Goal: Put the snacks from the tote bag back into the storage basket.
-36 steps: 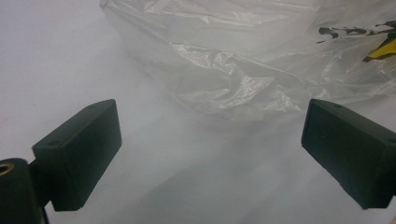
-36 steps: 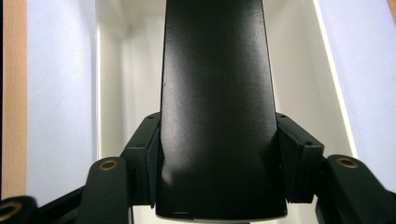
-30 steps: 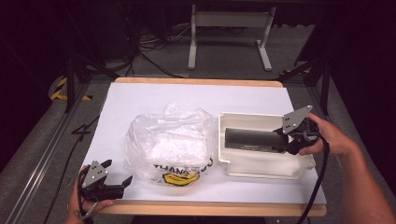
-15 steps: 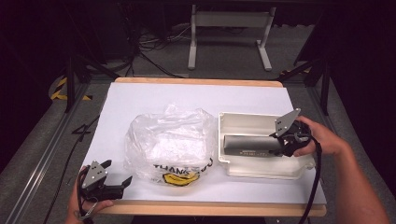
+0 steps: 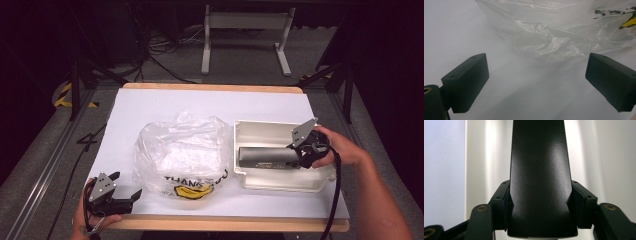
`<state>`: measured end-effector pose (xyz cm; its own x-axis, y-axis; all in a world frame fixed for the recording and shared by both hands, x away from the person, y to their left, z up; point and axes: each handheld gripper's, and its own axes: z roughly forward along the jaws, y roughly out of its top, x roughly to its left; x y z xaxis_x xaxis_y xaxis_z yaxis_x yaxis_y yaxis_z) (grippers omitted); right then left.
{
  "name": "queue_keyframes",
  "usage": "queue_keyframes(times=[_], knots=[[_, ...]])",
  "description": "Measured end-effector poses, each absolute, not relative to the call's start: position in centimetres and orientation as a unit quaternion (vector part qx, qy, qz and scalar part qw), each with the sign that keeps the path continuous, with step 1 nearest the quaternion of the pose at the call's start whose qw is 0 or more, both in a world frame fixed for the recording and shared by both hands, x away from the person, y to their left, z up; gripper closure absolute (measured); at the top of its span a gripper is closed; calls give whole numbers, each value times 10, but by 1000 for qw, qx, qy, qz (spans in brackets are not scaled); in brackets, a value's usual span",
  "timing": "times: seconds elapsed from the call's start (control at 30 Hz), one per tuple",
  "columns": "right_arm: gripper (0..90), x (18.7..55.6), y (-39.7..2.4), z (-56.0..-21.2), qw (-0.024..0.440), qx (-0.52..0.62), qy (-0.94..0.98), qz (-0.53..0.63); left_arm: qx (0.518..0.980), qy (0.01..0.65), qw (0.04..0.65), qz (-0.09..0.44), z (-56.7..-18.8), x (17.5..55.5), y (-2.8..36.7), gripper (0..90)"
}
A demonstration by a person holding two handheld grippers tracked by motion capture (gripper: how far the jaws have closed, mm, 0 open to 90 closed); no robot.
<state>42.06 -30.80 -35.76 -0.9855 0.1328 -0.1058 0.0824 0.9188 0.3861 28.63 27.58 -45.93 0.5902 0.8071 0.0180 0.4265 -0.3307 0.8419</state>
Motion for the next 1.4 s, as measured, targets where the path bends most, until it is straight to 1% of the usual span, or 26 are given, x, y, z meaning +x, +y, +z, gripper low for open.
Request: queue_keyframes(times=[0.23, 0.5, 0.73, 1.1, 1.23, 1.4], knots=[[423, 424, -307, -360, 59, 55, 979, 186, 786, 392, 423, 224, -460, 286, 276, 58], [417, 425, -301, -366, 49, 68, 989, 125, 786, 392, 423, 224, -460, 286, 276, 58], [410, 426, -298, -367, 62, 65, 990, 105, 785, 394, 423, 224, -460, 286, 276, 57], [396, 424, -301, -361, 83, 73, 987, 120, 785, 393, 424, 225, -459, 285, 276, 57], [383, 423, -305, -357, 87, 78, 983, 144, 783, 394, 426, 225, -459, 286, 277, 57], [364, 420, -310, -349, 104, 86, 973, 187, 783, 391, 428, 225, -458, 286, 277, 57]])
